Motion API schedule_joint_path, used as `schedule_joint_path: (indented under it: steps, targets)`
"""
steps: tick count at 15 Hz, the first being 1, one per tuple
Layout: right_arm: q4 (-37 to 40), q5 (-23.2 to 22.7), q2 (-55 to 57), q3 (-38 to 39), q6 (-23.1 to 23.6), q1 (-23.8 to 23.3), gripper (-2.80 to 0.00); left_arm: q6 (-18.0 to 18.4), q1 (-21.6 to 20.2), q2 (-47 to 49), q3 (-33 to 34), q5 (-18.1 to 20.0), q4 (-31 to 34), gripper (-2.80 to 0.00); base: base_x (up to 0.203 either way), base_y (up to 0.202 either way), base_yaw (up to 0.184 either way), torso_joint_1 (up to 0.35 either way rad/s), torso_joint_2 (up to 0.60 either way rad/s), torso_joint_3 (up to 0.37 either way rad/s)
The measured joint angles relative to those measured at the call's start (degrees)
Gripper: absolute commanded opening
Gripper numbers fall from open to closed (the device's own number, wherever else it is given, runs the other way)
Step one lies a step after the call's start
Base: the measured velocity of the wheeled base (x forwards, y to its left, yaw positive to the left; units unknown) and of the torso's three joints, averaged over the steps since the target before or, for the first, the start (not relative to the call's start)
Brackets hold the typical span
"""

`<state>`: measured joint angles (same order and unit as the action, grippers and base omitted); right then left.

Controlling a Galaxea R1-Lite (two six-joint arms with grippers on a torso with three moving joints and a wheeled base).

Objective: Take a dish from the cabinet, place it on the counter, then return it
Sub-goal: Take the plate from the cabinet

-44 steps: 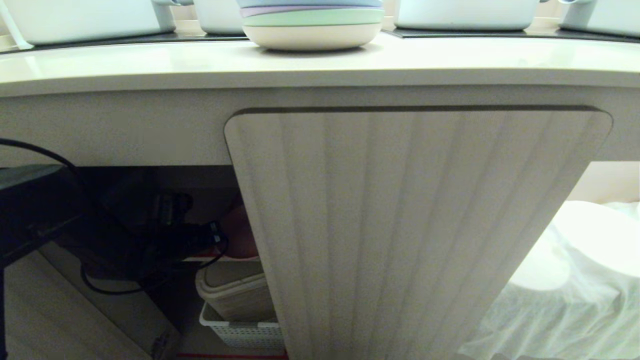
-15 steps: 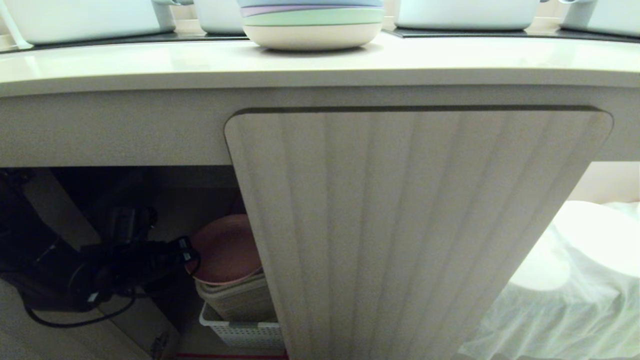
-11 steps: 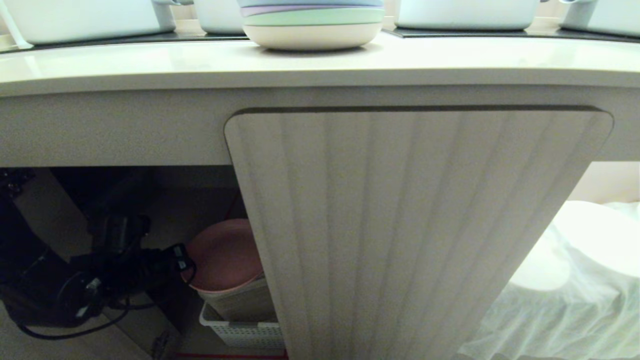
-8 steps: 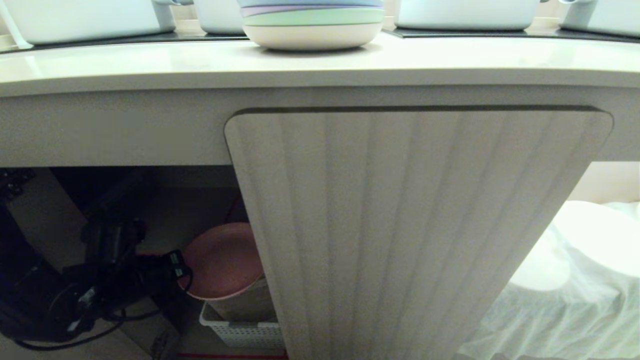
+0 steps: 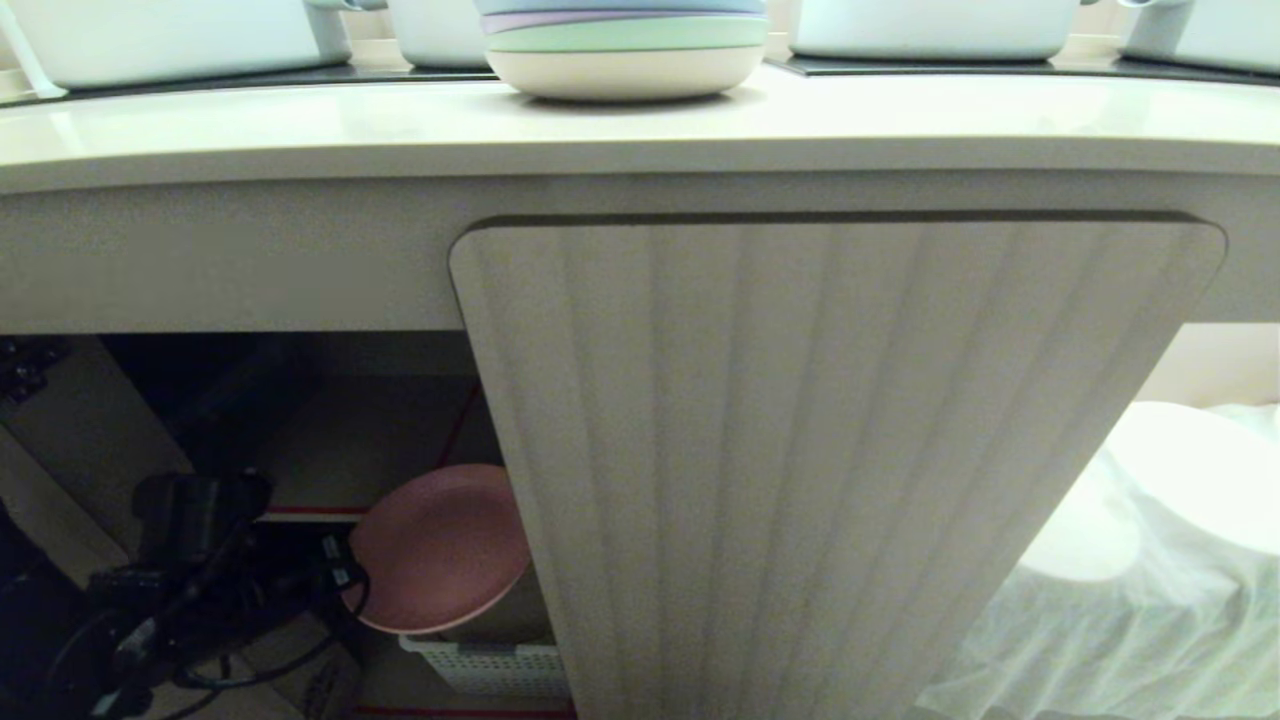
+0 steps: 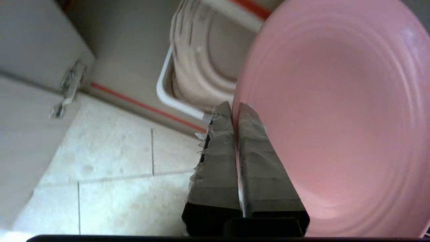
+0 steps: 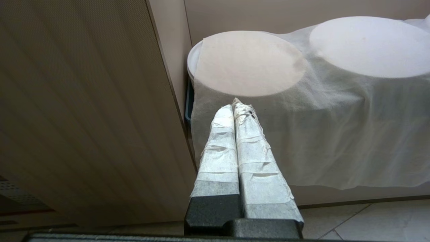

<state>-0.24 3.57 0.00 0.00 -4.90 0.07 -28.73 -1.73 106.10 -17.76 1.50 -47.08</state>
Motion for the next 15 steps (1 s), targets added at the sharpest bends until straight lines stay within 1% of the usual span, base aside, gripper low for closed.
schedule_joint_path:
  steps: [5, 8, 9, 15]
  targets:
    - [0.0, 0.0, 0.0, 0.0, 0.0, 0.0, -2.8, -0.6, 0.0, -3.1, 3.5, 0.2, 0.0, -2.8, 0.0, 0.0, 0.0, 0.0, 0.0, 0.0]
    - [0.0, 0.0, 0.0, 0.0, 0.0, 0.0, -2.8, -4.1, -0.1, -4.9, 6.0, 0.1, 0.0, -2.8, 0.0, 0.0, 0.0, 0.0, 0.0, 0.0]
    - [0.0, 0.0, 0.0, 0.0, 0.0, 0.0, -2.8, -4.4, -0.1, -5.7, 6.8, 0.1, 0.0, -2.8, 0.0, 0.0, 0.0, 0.0, 0.0, 0.0]
    - [0.0, 0.0, 0.0, 0.0, 0.0, 0.0, -2.8, -4.5, 0.1, -9.6, 12.3, 0.6, 0.0, -2.8, 0.0, 0.0, 0.0, 0.0, 0.0, 0.0]
